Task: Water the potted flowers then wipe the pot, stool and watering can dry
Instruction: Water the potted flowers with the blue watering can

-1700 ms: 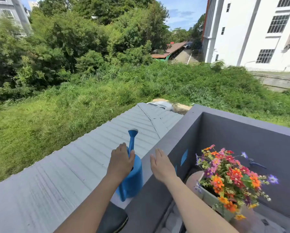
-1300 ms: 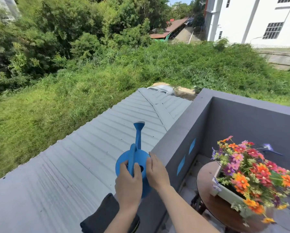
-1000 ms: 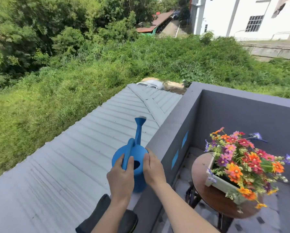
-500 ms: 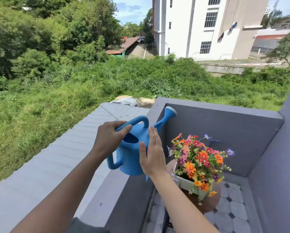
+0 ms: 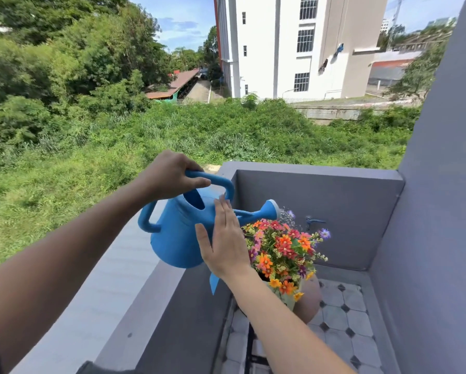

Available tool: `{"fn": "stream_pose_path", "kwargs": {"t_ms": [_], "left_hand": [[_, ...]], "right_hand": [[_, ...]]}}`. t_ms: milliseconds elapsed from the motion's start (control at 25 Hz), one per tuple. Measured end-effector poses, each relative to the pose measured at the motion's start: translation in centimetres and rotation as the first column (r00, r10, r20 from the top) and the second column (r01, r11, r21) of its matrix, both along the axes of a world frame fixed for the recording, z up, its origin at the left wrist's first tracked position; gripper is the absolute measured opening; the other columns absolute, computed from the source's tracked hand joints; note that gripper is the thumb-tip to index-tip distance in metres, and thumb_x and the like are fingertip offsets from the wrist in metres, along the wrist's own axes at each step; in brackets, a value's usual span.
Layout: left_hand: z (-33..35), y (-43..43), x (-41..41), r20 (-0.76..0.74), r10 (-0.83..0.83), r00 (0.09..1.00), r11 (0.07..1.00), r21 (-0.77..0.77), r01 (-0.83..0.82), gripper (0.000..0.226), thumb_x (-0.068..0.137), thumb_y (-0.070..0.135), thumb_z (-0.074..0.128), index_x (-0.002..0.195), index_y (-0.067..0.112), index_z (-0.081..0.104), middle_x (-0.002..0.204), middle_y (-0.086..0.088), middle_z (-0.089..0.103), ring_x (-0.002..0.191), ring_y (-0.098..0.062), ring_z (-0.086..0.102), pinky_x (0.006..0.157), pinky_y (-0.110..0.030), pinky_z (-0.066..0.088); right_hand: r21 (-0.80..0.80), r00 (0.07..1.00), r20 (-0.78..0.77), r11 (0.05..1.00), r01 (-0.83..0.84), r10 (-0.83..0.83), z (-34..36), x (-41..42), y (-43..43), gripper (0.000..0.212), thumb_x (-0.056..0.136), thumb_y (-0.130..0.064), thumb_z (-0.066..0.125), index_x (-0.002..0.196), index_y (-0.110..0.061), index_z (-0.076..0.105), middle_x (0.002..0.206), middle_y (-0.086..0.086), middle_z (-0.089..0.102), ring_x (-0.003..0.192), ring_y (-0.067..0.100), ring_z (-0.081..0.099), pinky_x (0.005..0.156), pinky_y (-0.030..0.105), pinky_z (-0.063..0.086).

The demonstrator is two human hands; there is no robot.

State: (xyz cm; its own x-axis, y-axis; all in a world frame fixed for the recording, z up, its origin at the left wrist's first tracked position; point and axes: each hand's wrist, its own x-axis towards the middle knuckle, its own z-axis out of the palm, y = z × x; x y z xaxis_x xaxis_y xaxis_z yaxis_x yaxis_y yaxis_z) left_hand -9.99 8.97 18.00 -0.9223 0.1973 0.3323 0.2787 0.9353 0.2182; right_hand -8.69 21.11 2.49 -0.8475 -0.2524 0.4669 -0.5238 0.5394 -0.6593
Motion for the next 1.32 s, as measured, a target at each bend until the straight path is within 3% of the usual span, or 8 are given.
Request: {"fn": "stream_pose_path", "kwargs": {"t_ms": [80, 280, 440, 640, 800, 920, 1080, 1320], "left_hand": [[0.3, 0.1, -0.3, -0.005, -0.013, 1.000, 0.999, -0.045, 0.012, 0.029, 0.081, 0.030, 0.071, 0.100, 0.008, 0.075, 0.077, -0.010, 0.075, 0.067, -0.029, 0.068, 0.064, -0.036, 0.056], [1.5, 0.3, -0.5, -0.006, -0.023, 1.000, 0.994, -0.107, 0.022, 0.029, 0.079, 0.026, 0.074, 0.103, 0.009, 0.074, 0.084, -0.009, 0.075, 0.069, -0.025, 0.069, 0.064, -0.029, 0.053], [2.5, 0.1, -1.2, 0.067, 0.005, 0.998, 0.981, -0.196, 0.008, 0.029, 0.079, 0.028, 0.073, 0.101, 0.009, 0.075, 0.082, -0.009, 0.075, 0.068, -0.026, 0.066, 0.058, -0.024, 0.048], [3.1, 0.4, -1.3, 0.131, -0.021, 0.991, 0.934, -0.351, 0.066, 0.028, 0.081, 0.035, 0.069, 0.099, 0.014, 0.076, 0.071, 0.005, 0.067, 0.063, -0.018, 0.062, 0.056, -0.023, 0.045], [2.6, 1.2, -0.9, 0.125, -0.058, 0.990, 0.876, -0.469, 0.111, 0.030, 0.082, 0.043, 0.064, 0.100, 0.021, 0.075, 0.069, 0.007, 0.068, 0.054, -0.011, 0.055, 0.051, -0.027, 0.044], [2.4, 1.8, -0.7, 0.119, -0.065, 0.991, 0.876, -0.469, 0.114, 0.033, 0.084, 0.045, 0.063, 0.102, 0.020, 0.074, 0.062, 0.012, 0.059, 0.052, -0.009, 0.051, 0.050, -0.023, 0.038], [2.5, 1.8, -0.9, 0.139, -0.044, 0.989, 0.903, -0.418, 0.099, 0.031, 0.085, 0.040, 0.064, 0.100, 0.016, 0.075, 0.063, 0.010, 0.062, 0.051, -0.011, 0.052, 0.048, -0.020, 0.036], [3.5, 1.4, -1.0, 0.168, -0.054, 0.984, 0.884, -0.450, 0.125, 0.031, 0.081, 0.043, 0.066, 0.097, 0.018, 0.076, 0.073, 0.005, 0.073, 0.059, -0.015, 0.061, 0.058, -0.029, 0.047]], "right_hand": [[-0.018, 1.000, 0.010, 1.000, -0.020, 0.020, 0.2, 0.3, -0.1, 0.089, 0.083, -0.067, 0.011, 0.152, -0.011, 0.017, 0.162, 0.004, 0.013, 0.149, 0.017, 0.006, 0.118, 0.026, 0.003], [-0.064, 0.999, 0.039, 0.997, -0.032, 0.034, 1.1, 1.0, -1.0, 0.086, 0.086, -0.065, 0.017, 0.151, -0.009, 0.019, 0.161, 0.005, 0.016, 0.149, 0.017, 0.007, 0.115, 0.024, 0.002], [-0.051, 0.996, 0.063, 0.997, -0.056, 0.059, 1.4, 1.1, -1.9, 0.070, 0.097, -0.049, 0.034, 0.152, -0.008, 0.017, 0.162, 0.005, 0.014, 0.149, 0.018, 0.007, 0.115, 0.024, 0.002], [-0.009, 0.994, 0.040, 0.995, -0.102, 0.102, 1.4, 1.8, -2.4, 0.072, 0.097, -0.048, 0.034, 0.152, -0.008, 0.011, 0.163, 0.005, 0.007, 0.149, 0.019, 0.005, 0.113, 0.024, 0.001], [0.069, 0.993, -0.011, 0.991, -0.114, 0.115, 0.9, 2.4, -1.8, 0.077, 0.095, -0.050, 0.031, 0.152, -0.006, 0.006, 0.163, 0.008, 0.006, 0.149, 0.023, 0.007, 0.112, 0.024, 0.001], [0.083, 0.995, -0.018, 0.992, -0.094, 0.096, 0.8, 2.4, -1.2, 0.079, 0.093, -0.052, 0.029, 0.152, -0.006, 0.005, 0.162, 0.009, 0.006, 0.149, 0.023, 0.007, 0.111, 0.024, -0.001], [0.090, 0.996, -0.016, 0.992, -0.084, 0.085, 1.2, 2.2, -0.8, 0.081, 0.093, -0.054, 0.035, 0.152, -0.006, 0.009, 0.163, 0.007, 0.007, 0.149, 0.021, 0.007, 0.112, 0.023, 0.000], [0.040, 0.994, -0.025, 0.994, -0.106, 0.107, 2.0, 3.1, -1.4, 0.077, 0.095, -0.049, 0.041, 0.152, -0.005, 0.012, 0.162, 0.008, 0.009, 0.149, 0.021, 0.007, 0.113, 0.023, 0.000]]}}
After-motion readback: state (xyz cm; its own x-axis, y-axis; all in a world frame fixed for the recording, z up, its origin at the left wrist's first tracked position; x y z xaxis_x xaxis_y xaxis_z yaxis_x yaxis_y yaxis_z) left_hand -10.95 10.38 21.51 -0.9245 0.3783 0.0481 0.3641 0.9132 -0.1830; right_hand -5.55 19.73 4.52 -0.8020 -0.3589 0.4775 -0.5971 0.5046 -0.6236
